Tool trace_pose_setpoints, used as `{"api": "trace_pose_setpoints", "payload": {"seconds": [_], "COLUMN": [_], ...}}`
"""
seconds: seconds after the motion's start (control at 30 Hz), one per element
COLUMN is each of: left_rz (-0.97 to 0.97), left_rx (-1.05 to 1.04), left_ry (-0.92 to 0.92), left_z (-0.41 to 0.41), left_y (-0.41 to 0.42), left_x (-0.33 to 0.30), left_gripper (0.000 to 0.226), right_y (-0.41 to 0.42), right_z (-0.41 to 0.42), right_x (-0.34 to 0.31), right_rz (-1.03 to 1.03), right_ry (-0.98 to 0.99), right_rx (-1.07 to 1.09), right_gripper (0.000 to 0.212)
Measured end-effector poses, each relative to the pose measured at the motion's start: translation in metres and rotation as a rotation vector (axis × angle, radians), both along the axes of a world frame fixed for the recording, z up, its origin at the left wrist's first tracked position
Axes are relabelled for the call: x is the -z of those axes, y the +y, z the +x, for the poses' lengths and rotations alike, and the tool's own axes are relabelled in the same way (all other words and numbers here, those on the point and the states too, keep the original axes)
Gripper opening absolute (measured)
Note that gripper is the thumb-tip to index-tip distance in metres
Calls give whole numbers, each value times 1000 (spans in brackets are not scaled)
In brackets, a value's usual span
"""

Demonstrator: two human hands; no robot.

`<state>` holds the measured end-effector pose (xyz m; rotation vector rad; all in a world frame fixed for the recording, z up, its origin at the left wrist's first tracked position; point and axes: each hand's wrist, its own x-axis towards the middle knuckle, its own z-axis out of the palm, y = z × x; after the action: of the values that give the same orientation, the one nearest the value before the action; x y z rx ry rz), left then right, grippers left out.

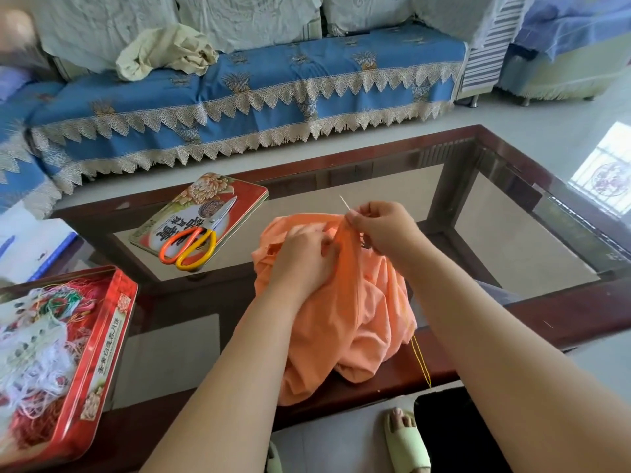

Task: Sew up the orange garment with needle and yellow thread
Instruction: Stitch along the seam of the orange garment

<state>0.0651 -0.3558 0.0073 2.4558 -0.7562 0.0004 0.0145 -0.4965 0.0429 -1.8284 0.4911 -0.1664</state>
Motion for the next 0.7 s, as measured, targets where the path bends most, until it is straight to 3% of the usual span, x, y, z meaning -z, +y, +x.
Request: {"api": "trace_pose_setpoints", "payload": {"seconds": [0.1, 0.27, 0.43, 0.7], "left_rz": [-138, -270, -381, -504], "left_rx": [30, -10, -10, -8], "left_ry": [-137, -191, -89, 133], "left_z": [2, -6, -30, -55], "left_y": [7, 19, 31, 38], "left_x": [-19, -36, -48, -55], "left_gripper": [29, 18, 14, 18], "right_y": [-1, -5, -1, 10], "right_z": [-10, -26, -44, -48], "right_x": [-19, -32, -32, -29], "right_rz": [-206, -162, -5, -170], "right_ry": [-215, -339, -357, -414], "right_rx": [-9, 21, 14, 24], "right_gripper": [11, 5, 11, 22]}}
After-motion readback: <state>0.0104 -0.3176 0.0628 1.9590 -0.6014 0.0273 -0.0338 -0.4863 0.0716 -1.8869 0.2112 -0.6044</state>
